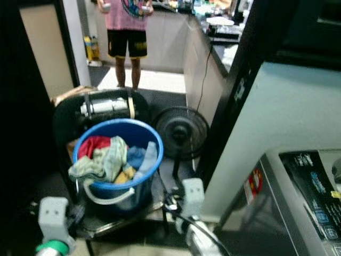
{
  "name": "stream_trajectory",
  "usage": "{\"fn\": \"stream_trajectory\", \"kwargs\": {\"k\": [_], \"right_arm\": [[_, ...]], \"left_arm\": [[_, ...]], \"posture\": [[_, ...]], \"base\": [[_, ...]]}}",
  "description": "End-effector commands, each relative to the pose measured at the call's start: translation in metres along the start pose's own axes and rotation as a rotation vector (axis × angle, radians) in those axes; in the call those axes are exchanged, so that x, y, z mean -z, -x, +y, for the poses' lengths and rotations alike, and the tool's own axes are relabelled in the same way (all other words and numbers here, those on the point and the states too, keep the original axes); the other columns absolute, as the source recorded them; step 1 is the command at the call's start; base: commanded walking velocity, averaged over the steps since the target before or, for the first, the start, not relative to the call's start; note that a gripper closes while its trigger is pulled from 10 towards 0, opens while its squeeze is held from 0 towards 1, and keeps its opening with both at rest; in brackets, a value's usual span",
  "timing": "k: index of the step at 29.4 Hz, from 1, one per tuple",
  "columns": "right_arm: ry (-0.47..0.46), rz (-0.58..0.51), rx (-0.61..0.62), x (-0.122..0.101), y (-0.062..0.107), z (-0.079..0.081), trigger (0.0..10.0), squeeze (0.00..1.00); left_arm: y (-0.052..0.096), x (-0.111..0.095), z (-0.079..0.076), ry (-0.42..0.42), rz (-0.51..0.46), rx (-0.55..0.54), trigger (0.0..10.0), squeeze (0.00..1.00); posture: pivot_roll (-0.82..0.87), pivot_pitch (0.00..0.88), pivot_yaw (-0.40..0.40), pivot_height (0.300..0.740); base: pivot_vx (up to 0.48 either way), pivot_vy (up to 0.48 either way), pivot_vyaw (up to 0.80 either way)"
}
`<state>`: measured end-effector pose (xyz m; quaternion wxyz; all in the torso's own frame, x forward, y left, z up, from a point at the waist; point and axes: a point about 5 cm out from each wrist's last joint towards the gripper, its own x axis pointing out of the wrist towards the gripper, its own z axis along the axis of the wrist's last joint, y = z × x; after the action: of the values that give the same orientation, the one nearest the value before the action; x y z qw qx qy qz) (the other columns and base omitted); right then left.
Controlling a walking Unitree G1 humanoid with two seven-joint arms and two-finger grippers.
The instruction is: Clothes washing
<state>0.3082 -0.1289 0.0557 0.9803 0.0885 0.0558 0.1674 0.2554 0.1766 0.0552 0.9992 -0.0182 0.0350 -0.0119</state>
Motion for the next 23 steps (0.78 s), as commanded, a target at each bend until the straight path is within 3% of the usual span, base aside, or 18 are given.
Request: {"fn": "stream_trajectory", "kwargs": {"k": [1,3,5,8,11,13,16,20,21,23], "right_arm": [[-0.026,0.008,-0.010,0.004,0.000,0.007,10.0,0.00],[-0.049,-0.015,-0.006,-0.001,-0.002,0.008,10.0,0.00],[-0.175,-0.123,0.009,-0.027,-0.012,0.011,10.0,0.00],[-0.228,-0.172,0.007,-0.040,-0.015,0.012,10.0,0.00],[-0.477,-0.425,-0.106,-0.110,-0.026,0.025,10.0,0.00],[-0.549,-0.519,-0.175,-0.139,-0.025,0.030,10.0,0.00],[-0.524,-0.559,-0.263,-0.158,-0.024,0.040,10.0,0.00],[-0.457,-0.540,-0.304,-0.159,-0.023,0.048,10.0,0.00],[-0.386,-0.504,-0.301,-0.152,-0.024,0.051,10.0,0.00],[-0.386,-0.504,-0.301,-0.152,-0.024,0.051,10.0,0.00]], "left_arm": [[0.004,0.006,0.007,0.004,0.026,-0.018,10.0,0.00],[0.003,0.005,0.007,0.006,0.023,-0.014,10.0,0.00],[-0.002,-0.007,0.005,0.028,-0.017,0.003,10.0,0.00],[-0.005,-0.014,0.005,0.039,-0.040,0.011,10.0,0.00],[-0.023,-0.069,0.000,0.152,-0.228,0.030,10.0,0.00],[-0.028,-0.093,-0.002,0.179,-0.309,0.049,10.0,0.00],[-0.031,-0.109,-0.004,0.182,-0.358,0.072,10.0,0.00],[-0.031,-0.111,-0.006,0.149,-0.361,0.092,10.0,0.00],[-0.029,-0.108,-0.007,0.114,-0.346,0.103,10.0,0.00],[-0.029,-0.108,-0.007,0.114,-0.346,0.103,10.0,0.00]], "posture": [[0.02,0.018,-0.008,0.740],[0.02,0.016,-0.006,0.740],[0.01,0.013,-0.003,0.740],[0.01,0.013,-0.003,0.740],[0.01,0.009,0.000,0.740],[0.01,0.006,0.002,0.740],[0.01,0.004,0.003,0.740],[0.01,0.005,0.004,0.740],[0.01,0.007,0.005,0.740],[0.01,0.007,0.005,0.740]], "base": [[0.368,0.000,0.00],[0.371,0.000,0.00],[0.368,0.000,0.00],[0.368,0.000,0.00],[0.364,0.000,0.00],[0.352,0.000,0.00],[0.345,0.000,0.00],[0.344,0.000,0.00],[0.341,0.000,0.00],[0.341,0.000,0.00]]}}
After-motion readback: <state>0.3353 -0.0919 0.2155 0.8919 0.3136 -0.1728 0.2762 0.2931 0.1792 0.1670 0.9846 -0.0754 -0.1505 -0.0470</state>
